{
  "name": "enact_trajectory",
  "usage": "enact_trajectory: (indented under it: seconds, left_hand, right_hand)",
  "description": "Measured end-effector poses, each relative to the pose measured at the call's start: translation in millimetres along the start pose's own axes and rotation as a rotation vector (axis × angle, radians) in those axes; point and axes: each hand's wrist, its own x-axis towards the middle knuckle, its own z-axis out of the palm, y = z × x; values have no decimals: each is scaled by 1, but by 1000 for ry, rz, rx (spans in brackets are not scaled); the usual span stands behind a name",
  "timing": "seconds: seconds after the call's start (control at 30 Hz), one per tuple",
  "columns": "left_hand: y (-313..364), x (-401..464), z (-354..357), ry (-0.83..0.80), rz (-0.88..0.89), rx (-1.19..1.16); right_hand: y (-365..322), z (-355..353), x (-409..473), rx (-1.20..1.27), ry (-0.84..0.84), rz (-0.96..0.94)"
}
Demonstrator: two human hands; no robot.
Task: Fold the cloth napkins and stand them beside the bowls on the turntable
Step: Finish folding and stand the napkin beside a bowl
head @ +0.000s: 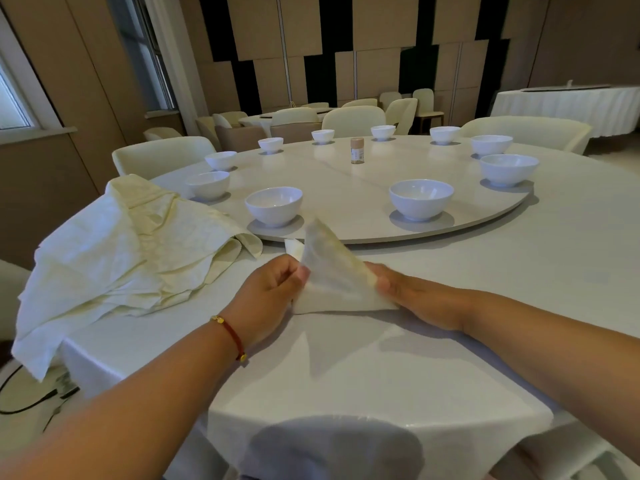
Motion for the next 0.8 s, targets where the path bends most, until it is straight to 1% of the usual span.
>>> enact_trajectory:
  seconds: [0.03,0.07,0.1,0.17,0.23,0.3,0.37,0.43,0.5,0.63,0.8]
  left_hand:
    - [-2,4,3,33,-67,-54]
    - [-3,8,6,68,-120,-73]
    - [-5,11,8,103,-157,-47]
    - [-6,17,12,174,-227,43]
    - [-2,23,15,224,-301,79]
    - [3,28,16,236,-375,113]
    - [5,36,16,195,-392,296]
    - [5,41,15,170,-399,433]
    - [2,45,16,157,-405,476]
    - [2,49,19,152,-399,537]
    - [3,54,17,147,-430,544]
  right_hand:
    - [9,-3,5,71,74,5]
    - [7,-7,2,-12,149,23]
    - [0,-7,0,-70,204,15]
    - [-5,-12,4,-273,310,-39]
    - [-15,-15,8,-393,298,17]
    - [-29,-19,20,-539,277,162]
    - [-38,-23,34,-686,239,278]
    - [-46,-26,43,-766,206,341]
    - [-52,-26,48,-780,213,341]
    - [-52,-16,53,-717,349,235]
    - [-37,-10,58,-641,346,239]
